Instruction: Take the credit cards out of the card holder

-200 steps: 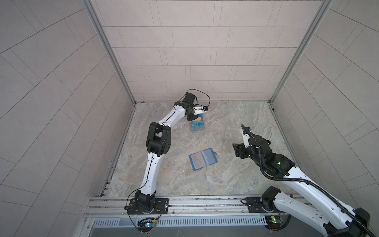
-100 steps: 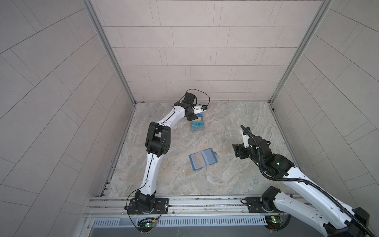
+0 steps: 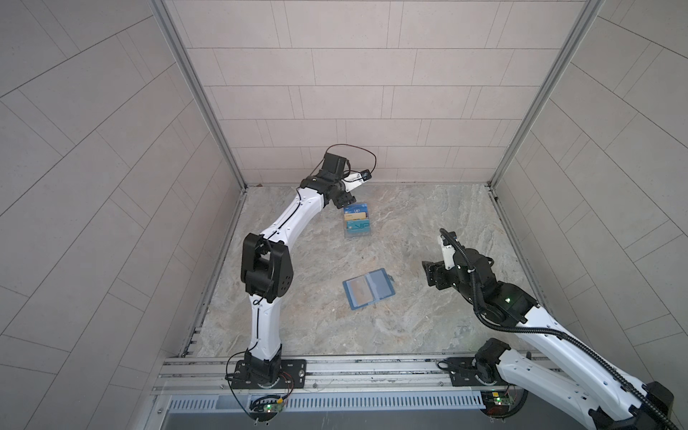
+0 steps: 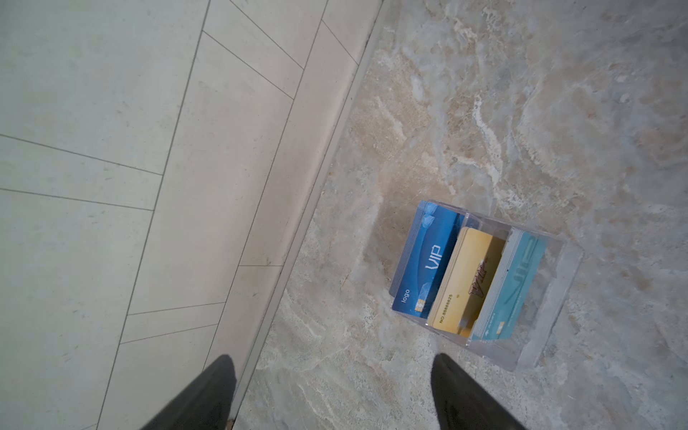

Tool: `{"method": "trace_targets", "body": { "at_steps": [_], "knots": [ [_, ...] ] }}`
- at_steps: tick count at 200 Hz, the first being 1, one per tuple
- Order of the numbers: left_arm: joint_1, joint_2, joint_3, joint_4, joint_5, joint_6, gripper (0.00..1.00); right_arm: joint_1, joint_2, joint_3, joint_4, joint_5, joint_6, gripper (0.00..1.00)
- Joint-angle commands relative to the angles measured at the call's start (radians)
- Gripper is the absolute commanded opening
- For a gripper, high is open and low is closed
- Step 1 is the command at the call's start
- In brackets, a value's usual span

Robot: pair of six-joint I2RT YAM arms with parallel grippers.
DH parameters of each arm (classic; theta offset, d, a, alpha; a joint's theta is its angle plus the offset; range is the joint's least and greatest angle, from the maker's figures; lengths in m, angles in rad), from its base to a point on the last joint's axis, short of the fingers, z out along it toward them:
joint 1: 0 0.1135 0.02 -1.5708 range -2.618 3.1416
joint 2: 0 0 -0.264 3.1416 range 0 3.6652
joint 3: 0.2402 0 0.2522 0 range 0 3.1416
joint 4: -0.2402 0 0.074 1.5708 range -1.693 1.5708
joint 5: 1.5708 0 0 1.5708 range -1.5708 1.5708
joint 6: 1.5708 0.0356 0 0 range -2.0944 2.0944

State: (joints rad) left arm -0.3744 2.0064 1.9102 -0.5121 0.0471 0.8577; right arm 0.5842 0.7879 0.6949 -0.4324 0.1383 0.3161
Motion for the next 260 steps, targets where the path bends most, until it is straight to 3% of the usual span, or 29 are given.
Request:
{"method": "trace_targets", "body": {
  "at_steps": [1, 26, 52, 115, 147, 175, 204, 218, 235, 260],
  "knots": [
    [-0.003, -0.08, -0.06, 0.02, -0.064, -0.127, 0.88, -0.001, -0.01, -0.017, 0.011, -0.017, 0.012, 0.83],
    [-0.005, -0.249, -0.268, 0.137, -0.074, -0.292, 0.9, 0.0, 0.004, -0.017, 0.025, -0.045, 0.012, 0.83],
    [-0.039, -0.455, -0.467, 0.185, -0.162, -0.483, 0.92, -0.001, 0.024, 0.007, 0.002, -0.074, -0.003, 0.83],
    [-0.074, -0.764, -0.877, 0.238, -0.133, -0.9, 0.86, 0.002, 0.114, 0.045, 0.032, -0.19, -0.018, 0.82],
    [-0.079, -0.891, -1.049, 0.253, -0.065, -1.072, 0.85, 0.011, 0.201, 0.109, -0.018, -0.269, -0.018, 0.8],
    [-0.084, -1.018, -1.201, 0.302, 0.075, -1.225, 0.81, 0.044, 0.287, 0.184, -0.089, -0.273, 0.004, 0.77],
    [-0.088, -1.135, -1.431, 0.533, 0.23, -1.398, 0.71, 0.122, 0.382, 0.217, -0.068, -0.253, 0.035, 0.76],
    [-0.09, -1.146, -1.551, 0.692, 0.265, -1.481, 0.61, 0.159, 0.439, 0.224, -0.041, -0.232, 0.046, 0.75],
    [-0.096, -1.128, -1.617, 0.765, 0.291, -1.517, 0.53, 0.197, 0.515, 0.264, -0.049, -0.228, 0.057, 0.74],
    [-0.149, -1.096, -1.671, 0.849, 0.309, -1.531, 0.48, 0.264, 0.611, 0.294, -0.005, -0.214, 0.084, 0.71]
  ]
}}
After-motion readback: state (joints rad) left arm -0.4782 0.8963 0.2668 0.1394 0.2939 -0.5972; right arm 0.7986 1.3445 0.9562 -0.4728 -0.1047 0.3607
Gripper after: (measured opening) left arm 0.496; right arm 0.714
